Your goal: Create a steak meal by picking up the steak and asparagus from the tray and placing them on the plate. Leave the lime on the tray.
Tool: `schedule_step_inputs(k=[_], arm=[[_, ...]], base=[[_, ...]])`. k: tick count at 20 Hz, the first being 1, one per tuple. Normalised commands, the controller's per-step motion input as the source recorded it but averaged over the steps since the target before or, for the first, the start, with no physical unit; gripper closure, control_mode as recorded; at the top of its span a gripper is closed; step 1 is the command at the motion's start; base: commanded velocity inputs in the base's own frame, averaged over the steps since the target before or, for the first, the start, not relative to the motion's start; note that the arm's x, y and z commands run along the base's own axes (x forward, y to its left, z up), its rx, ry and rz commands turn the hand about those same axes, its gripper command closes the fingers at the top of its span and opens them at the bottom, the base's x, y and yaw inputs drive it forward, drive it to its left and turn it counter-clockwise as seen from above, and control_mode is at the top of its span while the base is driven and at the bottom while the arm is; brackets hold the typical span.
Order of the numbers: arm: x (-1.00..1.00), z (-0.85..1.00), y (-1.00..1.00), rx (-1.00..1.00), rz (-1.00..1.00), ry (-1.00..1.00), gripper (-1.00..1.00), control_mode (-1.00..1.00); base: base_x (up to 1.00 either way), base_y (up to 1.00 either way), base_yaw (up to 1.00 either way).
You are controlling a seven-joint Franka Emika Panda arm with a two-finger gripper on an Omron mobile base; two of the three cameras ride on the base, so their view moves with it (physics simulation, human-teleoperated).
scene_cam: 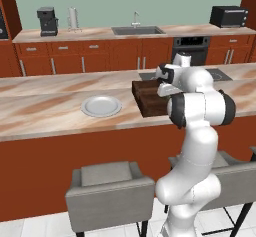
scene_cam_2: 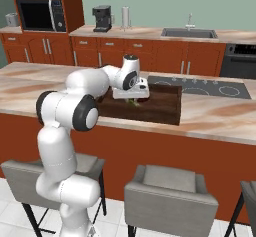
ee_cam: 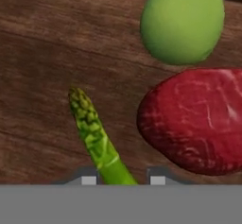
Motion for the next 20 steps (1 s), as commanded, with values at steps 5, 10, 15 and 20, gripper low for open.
schedule_step_inputs(k=[5,10,15,20], arm=[[-0.17,0.22,0.00,0.00,0.31,-0.01,1.00,-1.00],[-0.13,0.49,0.12,0.00,0.30,-0.11,1.00,-1.00],[-0.08,0.54,0.34,0.00,0.19,-0.11,1.00,-1.00],[-0.14,0.55,0.59,0.00,0.06,-0.03,1.00,-1.00]], base=[[0.00,0.00,0.00],[0.00,0.00,0.00],[0.00,0.00,0.00],[0.00,0.00,0.00]])
